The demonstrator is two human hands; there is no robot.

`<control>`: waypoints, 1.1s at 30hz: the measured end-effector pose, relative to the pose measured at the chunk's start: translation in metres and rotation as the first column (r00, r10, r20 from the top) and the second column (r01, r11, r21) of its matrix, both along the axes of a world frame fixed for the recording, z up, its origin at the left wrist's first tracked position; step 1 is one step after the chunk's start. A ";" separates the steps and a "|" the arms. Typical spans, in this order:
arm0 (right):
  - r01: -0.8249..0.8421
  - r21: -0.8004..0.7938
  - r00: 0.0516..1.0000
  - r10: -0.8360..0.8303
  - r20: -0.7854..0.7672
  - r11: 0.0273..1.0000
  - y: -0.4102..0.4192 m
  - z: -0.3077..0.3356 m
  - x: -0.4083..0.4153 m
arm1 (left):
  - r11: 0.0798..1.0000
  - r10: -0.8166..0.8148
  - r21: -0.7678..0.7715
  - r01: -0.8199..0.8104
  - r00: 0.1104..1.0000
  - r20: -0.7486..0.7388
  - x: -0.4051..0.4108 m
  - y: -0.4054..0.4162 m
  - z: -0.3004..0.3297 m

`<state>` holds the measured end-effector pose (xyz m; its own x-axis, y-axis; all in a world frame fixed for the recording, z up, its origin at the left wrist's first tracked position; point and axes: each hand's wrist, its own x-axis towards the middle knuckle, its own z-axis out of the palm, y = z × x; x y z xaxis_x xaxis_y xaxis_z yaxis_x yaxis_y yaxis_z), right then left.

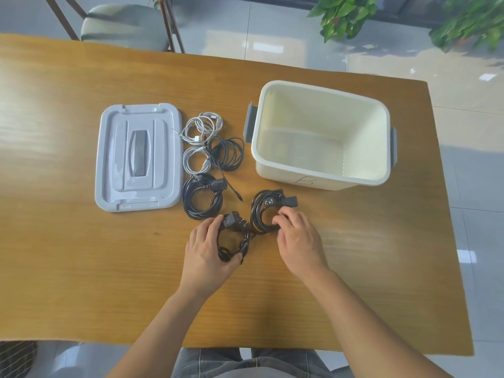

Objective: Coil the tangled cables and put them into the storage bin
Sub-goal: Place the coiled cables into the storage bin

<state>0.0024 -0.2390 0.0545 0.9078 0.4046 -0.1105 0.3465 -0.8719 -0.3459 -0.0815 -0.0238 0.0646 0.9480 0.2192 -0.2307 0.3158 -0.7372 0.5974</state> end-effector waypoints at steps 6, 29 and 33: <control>0.127 0.080 0.992 -0.125 -0.028 0.989 -0.034 0.004 -0.013 | 0.999 -0.022 0.024 0.022 1.000 0.003 0.001 -0.002 -0.002; 0.096 -0.150 0.965 -0.129 -0.229 0.984 0.015 0.006 0.007 | 0.980 -0.107 0.160 0.116 0.992 -0.064 0.017 -0.017 -0.006; 0.101 -0.083 0.974 -0.116 -0.195 0.991 0.015 0.005 0.008 | 0.987 -0.093 0.133 0.095 0.995 -0.021 0.015 -0.012 -0.002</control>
<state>0.0106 -0.2239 0.0591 0.9028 0.2894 -0.3182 0.1792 -0.9256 -0.3335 -0.0665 -0.0361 0.0627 0.9627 0.1587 -0.2191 0.2489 -0.8371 0.4872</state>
